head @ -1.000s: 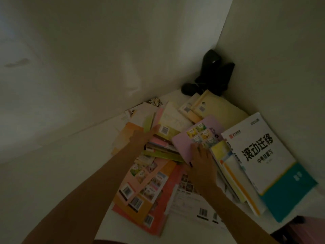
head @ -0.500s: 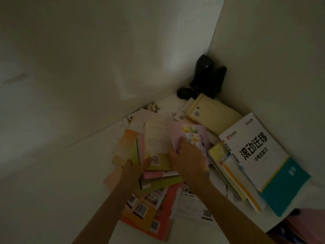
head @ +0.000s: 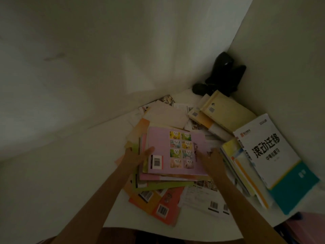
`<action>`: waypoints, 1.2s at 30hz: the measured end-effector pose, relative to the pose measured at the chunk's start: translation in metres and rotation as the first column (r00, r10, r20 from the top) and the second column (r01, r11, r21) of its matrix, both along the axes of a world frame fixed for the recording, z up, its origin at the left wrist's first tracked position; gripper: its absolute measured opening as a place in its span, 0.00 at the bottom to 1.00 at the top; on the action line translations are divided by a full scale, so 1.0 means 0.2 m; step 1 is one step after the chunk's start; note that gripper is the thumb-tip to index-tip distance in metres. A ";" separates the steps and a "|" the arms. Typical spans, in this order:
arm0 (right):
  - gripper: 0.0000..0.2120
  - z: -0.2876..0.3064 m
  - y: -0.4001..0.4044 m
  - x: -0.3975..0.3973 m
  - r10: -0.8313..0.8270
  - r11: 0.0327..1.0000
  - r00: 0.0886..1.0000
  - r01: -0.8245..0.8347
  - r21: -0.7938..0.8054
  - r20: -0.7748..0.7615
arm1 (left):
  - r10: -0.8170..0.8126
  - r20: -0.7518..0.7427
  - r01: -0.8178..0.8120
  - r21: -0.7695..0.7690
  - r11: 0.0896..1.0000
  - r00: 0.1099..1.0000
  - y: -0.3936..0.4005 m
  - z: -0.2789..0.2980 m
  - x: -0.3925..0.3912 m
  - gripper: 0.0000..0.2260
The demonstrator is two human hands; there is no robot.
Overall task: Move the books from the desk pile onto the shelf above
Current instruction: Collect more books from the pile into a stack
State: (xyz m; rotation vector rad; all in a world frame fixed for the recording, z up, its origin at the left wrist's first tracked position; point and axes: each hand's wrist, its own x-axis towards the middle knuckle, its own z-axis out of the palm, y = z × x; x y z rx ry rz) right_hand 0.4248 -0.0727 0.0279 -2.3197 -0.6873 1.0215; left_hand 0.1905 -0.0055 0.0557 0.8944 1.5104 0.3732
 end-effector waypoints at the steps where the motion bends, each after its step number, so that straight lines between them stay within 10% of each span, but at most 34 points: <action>1: 0.30 -0.03 0.00 0.03 -0.077 0.996 0.972 0.085 0.024 -0.223 | 0.018 -0.015 -0.018 -0.003 1.000 1.000 0.01 0.03 0.02 0.50; 3: 0.28 -0.05 0.03 0.07 -0.095 0.991 0.853 0.132 0.036 -0.513 | 0.073 0.002 -0.072 -0.024 0.997 0.997 0.02 0.03 0.04 0.45; 8: 0.26 0.03 0.05 0.02 0.115 0.988 0.768 -0.022 0.153 -0.630 | 0.128 0.259 -0.105 -0.099 0.990 0.957 -0.01 0.03 0.00 0.15; 11: 0.38 0.04 0.05 -0.05 0.213 0.970 0.801 -0.105 0.220 -0.559 | 0.145 0.282 -0.130 -0.071 0.989 0.948 -0.08 0.04 -0.02 0.16; 16: 0.13 0.20 0.04 -0.12 0.210 0.951 0.810 -0.039 0.308 -0.548 | 0.212 0.358 -0.253 0.073 0.965 0.909 -0.22 0.06 -0.09 0.17; 23: 0.35 0.35 0.05 -0.13 0.001 0.989 0.775 0.092 0.114 -0.632 | 0.154 0.296 -0.290 0.498 0.817 0.943 -0.27 0.27 -0.19 0.32; 27: 0.46 0.44 0.08 -0.14 -0.047 0.991 0.399 0.136 0.009 -0.916 | 0.000 -0.076 0.061 0.801 0.596 0.997 -0.27 0.39 -0.18 0.28; 31: 0.49 0.39 0.07 -0.12 0.134 0.980 0.023 0.145 0.136 -0.991 | 0.006 -0.475 0.475 0.880 -0.026 0.880 -0.30 0.25 -0.12 0.23; 33: 0.51 0.32 0.02 -0.12 0.147 0.985 0.010 0.093 0.147 -0.989 | -0.017 -0.595 0.583 0.793 -0.175 0.804 -0.31 0.13 -0.10 0.24; 36: 0.40 0.19 -0.05 -0.14 -0.050 0.996 0.334 0.089 -0.022 -0.941 | -0.035 -0.750 0.705 0.635 -0.316 0.661 -0.37 -0.06 -0.08 0.19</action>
